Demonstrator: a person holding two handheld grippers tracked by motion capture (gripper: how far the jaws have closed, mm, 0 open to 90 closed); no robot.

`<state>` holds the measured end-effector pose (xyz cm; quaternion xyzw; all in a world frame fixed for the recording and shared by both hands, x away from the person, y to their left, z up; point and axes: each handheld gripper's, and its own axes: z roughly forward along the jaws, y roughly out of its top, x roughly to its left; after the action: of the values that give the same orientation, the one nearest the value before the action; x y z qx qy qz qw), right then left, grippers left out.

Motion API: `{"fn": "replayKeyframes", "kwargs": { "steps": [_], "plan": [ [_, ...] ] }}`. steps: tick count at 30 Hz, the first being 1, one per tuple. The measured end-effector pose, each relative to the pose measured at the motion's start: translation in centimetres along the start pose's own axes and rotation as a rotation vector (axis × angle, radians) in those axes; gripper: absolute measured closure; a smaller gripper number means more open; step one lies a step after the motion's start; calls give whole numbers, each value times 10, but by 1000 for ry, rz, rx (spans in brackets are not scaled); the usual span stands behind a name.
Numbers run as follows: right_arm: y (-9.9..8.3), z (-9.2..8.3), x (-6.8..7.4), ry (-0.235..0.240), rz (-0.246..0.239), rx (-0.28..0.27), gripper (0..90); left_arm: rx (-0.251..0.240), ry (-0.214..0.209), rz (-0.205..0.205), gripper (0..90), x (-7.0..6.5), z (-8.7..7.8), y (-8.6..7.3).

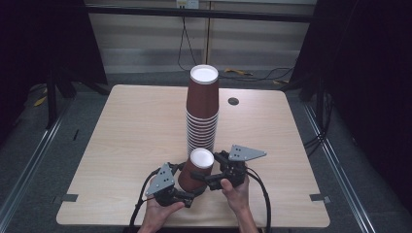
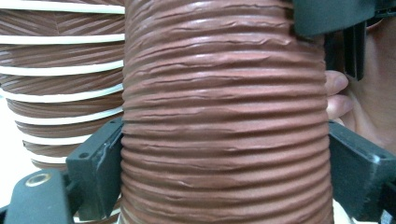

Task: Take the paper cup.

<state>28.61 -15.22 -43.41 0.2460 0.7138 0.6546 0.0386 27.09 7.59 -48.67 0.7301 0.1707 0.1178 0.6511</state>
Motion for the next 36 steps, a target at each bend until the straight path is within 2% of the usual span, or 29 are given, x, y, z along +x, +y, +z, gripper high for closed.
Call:
{"fn": "replayKeyframes", "kwargs": {
  "steps": [4, 10, 15, 21, 25, 26, 30, 36],
  "plan": [
    [0, 1, 1, -10, -4, 11, 199, -2, -1, -3, 128, 1, 0, -1],
    [0, 1, 1, -25, -12, 18, 130, 2, 2, 2, 129, 1, -1, -1],
    [1, -5, 2, -13, -29, -14, 126, -2, 9, 2, 129, 2, -4, -1],
    [2, -9, 2, -19, -22, -16, 128, -4, 9, -3, 129, 4, -7, 0],
    [1, -16, 2, -28, -19, -20, 128, 1, 24, -2, 129, 6, -10, 0],
    [1, -16, 2, -28, -19, -20, 128, 9, 21, 7, 129, 8, -11, 0],
    [-1, -23, 1, -42, -15, -13, 127, 14, 30, 4, 129, 10, -14, 1],
    [-2, -26, 0, -51, -31, 6, 126, 52, 22, 5, 128, 15, -20, 5]
  ]
}}
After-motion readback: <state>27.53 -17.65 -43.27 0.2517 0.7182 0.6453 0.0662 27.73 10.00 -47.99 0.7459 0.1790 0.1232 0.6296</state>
